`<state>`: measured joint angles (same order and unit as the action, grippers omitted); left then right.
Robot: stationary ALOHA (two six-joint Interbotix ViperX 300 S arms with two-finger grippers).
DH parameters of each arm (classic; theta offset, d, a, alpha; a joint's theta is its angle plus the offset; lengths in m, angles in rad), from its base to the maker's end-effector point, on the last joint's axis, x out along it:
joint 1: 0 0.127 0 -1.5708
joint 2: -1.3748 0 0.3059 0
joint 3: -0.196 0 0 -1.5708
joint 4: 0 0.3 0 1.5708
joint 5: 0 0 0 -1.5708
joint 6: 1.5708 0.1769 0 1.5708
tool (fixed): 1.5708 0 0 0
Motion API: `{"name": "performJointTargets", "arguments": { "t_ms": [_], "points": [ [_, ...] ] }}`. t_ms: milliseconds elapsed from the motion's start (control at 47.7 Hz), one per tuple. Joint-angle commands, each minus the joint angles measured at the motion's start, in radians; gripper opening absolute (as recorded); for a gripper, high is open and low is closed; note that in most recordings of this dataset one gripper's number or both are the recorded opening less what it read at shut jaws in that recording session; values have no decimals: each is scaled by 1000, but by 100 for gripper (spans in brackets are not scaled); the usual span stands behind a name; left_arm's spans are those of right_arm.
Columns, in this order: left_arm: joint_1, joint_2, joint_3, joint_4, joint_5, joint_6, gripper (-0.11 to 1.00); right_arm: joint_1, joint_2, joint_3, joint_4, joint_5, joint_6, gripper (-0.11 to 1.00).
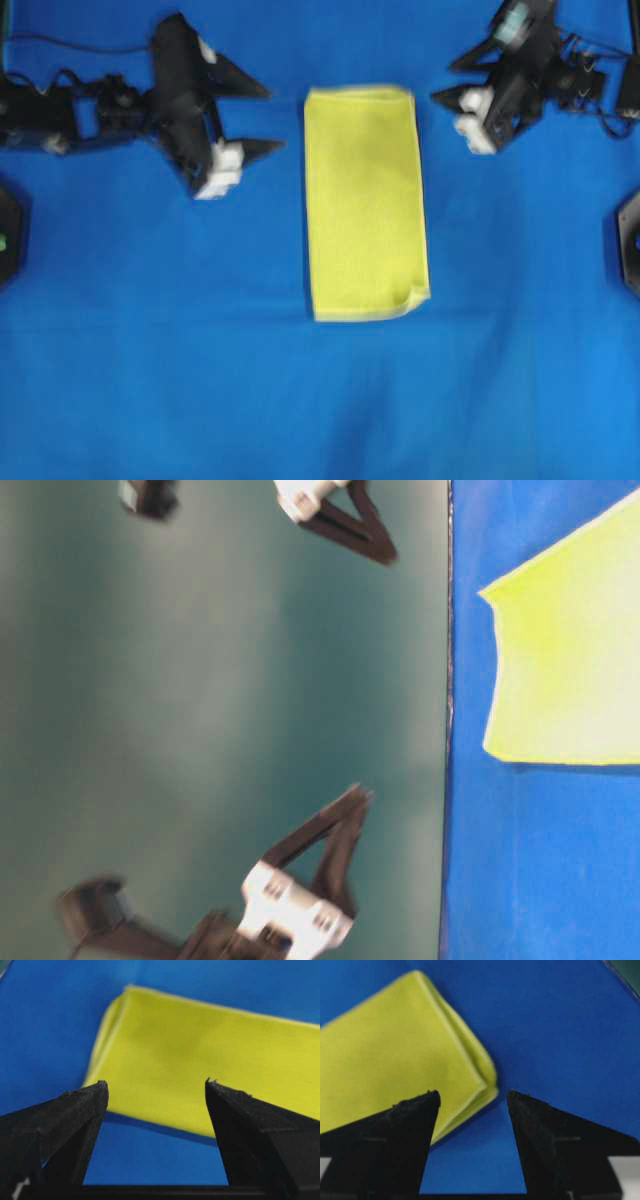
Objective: Fold the yellow towel.
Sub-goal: 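Pinch the top corners of the vertical strip with both grippers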
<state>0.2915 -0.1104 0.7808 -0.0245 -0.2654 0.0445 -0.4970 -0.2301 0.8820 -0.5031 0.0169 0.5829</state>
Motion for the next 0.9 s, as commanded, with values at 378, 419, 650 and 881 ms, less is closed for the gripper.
{"name": "performJointTargets", "arguments": {
  "t_ms": [378, 419, 650, 881],
  "points": [
    [133, 354, -183, 0, -95, 5, 74, -55, 313, -135, -23, -67, -2, 60],
    [138, 371, -186, 0, -100, 5, 74, -58, 330, -140, -25, -75, -2, 59],
    [152, 431, -192, 0, -101, 5, 67, -95, 396, -161, -25, -83, -2, 60],
    [152, 437, -198, 2, -100, 6, 18, -97, 403, -150, -28, -98, -3, 31]
  ]
}}
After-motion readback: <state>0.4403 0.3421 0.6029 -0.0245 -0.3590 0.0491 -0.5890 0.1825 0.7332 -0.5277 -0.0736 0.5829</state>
